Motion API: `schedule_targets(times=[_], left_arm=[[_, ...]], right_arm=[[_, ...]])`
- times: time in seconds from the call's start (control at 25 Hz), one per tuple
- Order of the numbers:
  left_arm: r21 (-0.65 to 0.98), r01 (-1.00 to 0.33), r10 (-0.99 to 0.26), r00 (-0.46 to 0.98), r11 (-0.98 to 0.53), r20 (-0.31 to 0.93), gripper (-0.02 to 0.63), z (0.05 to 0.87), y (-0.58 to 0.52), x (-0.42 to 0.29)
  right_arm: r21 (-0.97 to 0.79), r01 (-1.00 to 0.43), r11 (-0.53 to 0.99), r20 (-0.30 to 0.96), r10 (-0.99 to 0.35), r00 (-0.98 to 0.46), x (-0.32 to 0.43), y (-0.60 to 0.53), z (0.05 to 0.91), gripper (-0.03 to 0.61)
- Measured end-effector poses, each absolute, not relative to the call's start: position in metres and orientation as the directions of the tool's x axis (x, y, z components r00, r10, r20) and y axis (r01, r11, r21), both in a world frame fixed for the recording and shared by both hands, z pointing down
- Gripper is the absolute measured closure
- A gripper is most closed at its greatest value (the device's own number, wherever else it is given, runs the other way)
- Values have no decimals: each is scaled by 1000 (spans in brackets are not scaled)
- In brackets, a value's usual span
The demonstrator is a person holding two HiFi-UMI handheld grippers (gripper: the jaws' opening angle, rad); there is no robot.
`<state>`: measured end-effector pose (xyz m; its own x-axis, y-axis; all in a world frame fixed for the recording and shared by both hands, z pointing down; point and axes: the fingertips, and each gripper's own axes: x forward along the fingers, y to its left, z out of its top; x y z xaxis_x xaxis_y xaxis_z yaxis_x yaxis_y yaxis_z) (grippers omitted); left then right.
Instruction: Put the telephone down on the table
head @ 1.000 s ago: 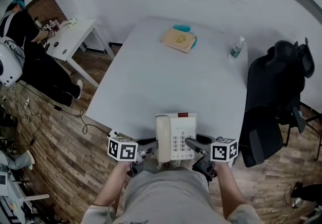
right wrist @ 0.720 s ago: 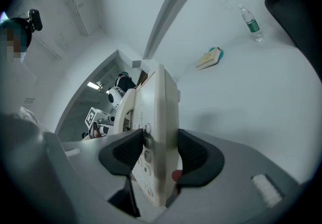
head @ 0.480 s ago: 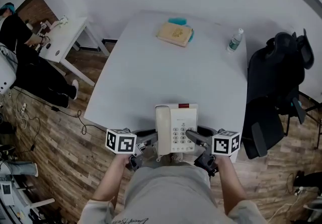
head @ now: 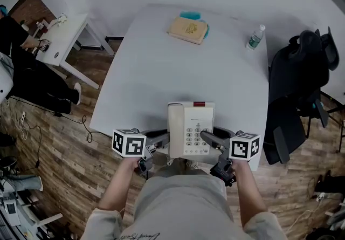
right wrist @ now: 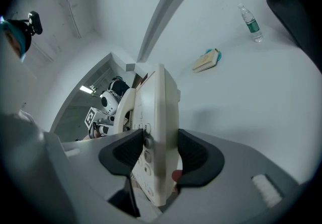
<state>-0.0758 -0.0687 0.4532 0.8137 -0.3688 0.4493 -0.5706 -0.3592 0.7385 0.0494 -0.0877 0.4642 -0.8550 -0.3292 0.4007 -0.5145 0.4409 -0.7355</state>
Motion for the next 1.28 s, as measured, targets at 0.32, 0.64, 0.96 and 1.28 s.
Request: schedule_targets(times=[0.32, 0.64, 0.96, 1.28], left_arm=[[743, -558, -343, 825, -370, 449, 489, 459, -91, -87], [757, -546, -312, 835, -360, 454, 489, 475, -107, -89], [764, -540, -286, 840, -353, 461, 489, 483, -120, -94], [770, -534, -251, 845, -349, 472, 489, 494, -128, -90]], right_arm=[[-738, -531, 416, 409, -350, -843, 39, -105, 468, 356], [-745, -546, 383, 428, -353, -832, 37, -119, 483, 356], [-752, -550, 364, 435, -353, -828, 32, -130, 491, 356], [-755, -563, 334, 454, -353, -818, 36, -135, 503, 356]])
